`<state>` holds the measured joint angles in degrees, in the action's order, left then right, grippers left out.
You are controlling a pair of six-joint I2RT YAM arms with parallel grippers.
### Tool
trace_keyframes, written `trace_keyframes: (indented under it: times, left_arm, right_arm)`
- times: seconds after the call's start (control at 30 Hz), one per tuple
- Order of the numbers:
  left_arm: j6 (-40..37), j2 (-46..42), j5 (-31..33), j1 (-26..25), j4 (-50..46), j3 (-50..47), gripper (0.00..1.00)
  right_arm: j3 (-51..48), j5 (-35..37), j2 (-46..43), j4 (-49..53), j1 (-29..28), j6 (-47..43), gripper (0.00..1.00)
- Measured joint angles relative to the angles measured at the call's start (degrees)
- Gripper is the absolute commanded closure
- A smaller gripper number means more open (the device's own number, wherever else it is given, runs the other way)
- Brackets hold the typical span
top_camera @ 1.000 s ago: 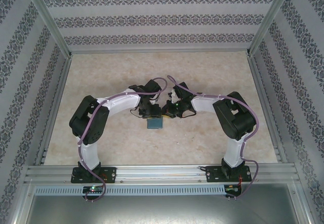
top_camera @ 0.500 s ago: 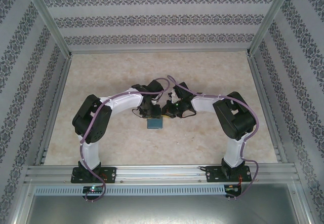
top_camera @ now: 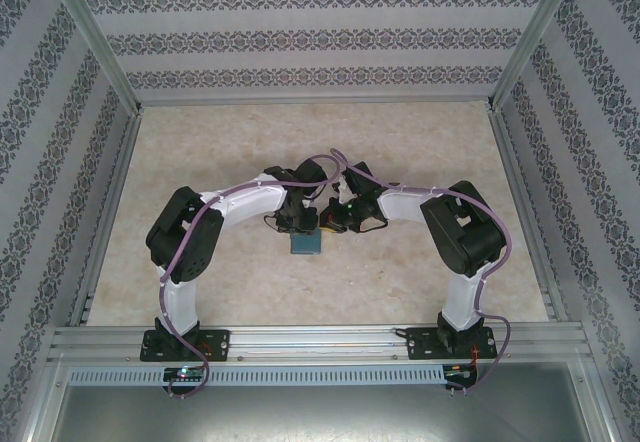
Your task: Take the credit cards out of the card holder
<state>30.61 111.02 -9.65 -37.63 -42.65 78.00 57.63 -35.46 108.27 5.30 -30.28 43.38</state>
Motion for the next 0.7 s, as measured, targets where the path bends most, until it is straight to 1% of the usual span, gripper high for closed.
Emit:
trace_keyframes:
  times: [0.2, 0.43, 0.53, 0.7]
  left_arm:
    - [-0.44, -0.31, 0.24, -0.26, 0.11, -0.02, 0.92]
    - [-0.37, -3.23, -1.01, 0.13, 3.56, -3.45, 0.96]
    - [0.07, -5.90, -3.52, 1.40, 6.12, -6.23, 0.97]
    - [2.71, -11.10, -10.21, 5.35, 12.74, -12.26, 0.98]
  right_arm:
    - [0.00, 0.02, 0.00, 0.11, 0.00, -0.04, 0.95]
    - [0.31, 0.66, -0.26, 1.27, -0.22, -0.31, 0.96]
    - [0.37, 1.31, -0.55, 2.16, -0.26, -0.72, 0.96]
    - [0.39, 2.38, -1.09, 3.67, -0.26, -1.51, 0.97]
